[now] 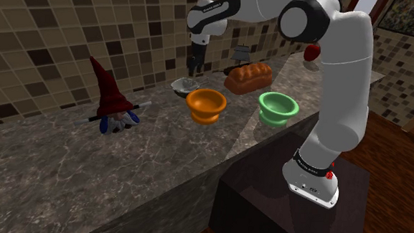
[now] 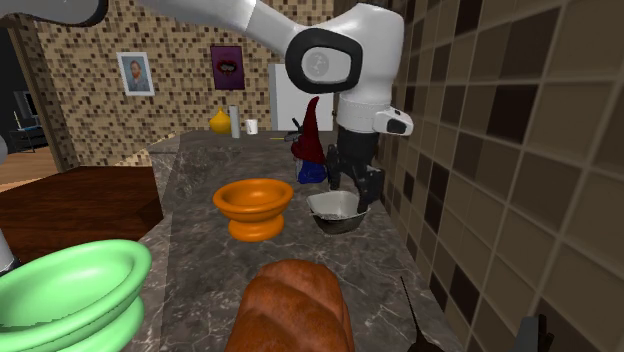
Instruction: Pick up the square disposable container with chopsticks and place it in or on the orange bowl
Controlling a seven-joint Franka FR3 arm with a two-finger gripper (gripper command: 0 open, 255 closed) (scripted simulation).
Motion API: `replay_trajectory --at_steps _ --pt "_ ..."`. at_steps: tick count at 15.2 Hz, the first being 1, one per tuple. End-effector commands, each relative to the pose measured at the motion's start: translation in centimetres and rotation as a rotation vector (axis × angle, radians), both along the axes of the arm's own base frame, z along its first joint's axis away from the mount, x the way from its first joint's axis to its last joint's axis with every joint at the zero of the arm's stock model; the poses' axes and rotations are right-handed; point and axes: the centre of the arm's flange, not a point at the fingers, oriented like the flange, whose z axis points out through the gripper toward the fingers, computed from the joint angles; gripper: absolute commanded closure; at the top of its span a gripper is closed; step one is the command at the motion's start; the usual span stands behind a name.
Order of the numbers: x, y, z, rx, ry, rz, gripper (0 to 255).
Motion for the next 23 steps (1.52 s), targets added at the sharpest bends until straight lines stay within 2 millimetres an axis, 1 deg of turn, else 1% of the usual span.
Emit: replay_trajectory --at_steps 1,2,10,18,19,23 --pt "2.6 0.4 -0.9 0.02 -0.007 0.014 0" --pt "3.7 0.5 -1.4 0.029 -0.01 0.02 0" --pt "3.7 1.4 -5.3 0.029 -0.01 0.02 0" --pt "3.7 1.4 -5.3 0.029 -0.01 0.02 0" --pt "3.7 1.4 -5.3 0.029 -0.01 0.02 255" --pt "3.7 1.4 -5.3 0.029 -0.01 0.02 255"
